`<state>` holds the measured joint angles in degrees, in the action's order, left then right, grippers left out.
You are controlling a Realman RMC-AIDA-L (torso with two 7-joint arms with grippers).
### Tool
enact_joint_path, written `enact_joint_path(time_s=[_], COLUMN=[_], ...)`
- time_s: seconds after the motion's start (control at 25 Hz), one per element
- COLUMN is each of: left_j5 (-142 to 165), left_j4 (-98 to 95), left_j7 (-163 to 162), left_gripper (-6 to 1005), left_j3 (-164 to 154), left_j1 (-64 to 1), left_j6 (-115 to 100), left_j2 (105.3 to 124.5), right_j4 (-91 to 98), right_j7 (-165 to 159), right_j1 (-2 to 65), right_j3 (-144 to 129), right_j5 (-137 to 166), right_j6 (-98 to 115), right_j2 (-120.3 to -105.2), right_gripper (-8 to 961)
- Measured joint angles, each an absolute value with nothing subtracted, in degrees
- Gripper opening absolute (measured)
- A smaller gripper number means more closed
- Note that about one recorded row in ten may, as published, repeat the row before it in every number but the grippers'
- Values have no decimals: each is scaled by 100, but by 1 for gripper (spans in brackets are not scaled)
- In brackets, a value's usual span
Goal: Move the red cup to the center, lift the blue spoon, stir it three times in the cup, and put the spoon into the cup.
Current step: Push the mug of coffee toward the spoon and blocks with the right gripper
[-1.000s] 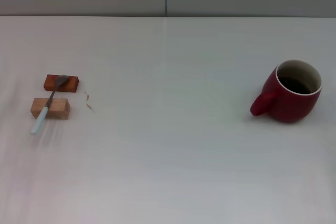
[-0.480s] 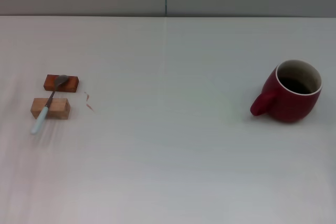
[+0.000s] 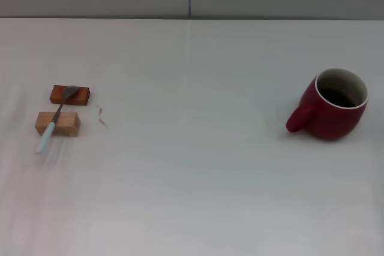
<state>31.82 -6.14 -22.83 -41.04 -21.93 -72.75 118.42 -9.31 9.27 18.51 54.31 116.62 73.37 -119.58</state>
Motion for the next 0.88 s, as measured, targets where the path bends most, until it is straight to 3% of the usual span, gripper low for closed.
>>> enact_joint_path(time_s=[0.16, 0.48, 0.88], left_j5=[3182, 3164, 3154], left_j4=[-643, -659, -659], left_j7=[-2284, -2277, -2276], left_gripper=[847, 847, 846], left_j3=[-4104, -4104, -4104], left_j1=[-2204, -2233, -2256], left_j6=[-7263, -7259, -7276], left_j2=[11837, 11820, 11830], right_j4=[-931, -923, -954], right_j7=[1721, 3187, 4490], right_j1=[1913, 1936, 1958], right_j3=[5431, 4920, 4320], right_j5=[11663, 11681, 11681], right_j6=[7177, 7224, 7197], right_j2=[-11962, -11940, -11970], right_gripper=[143, 32, 32])
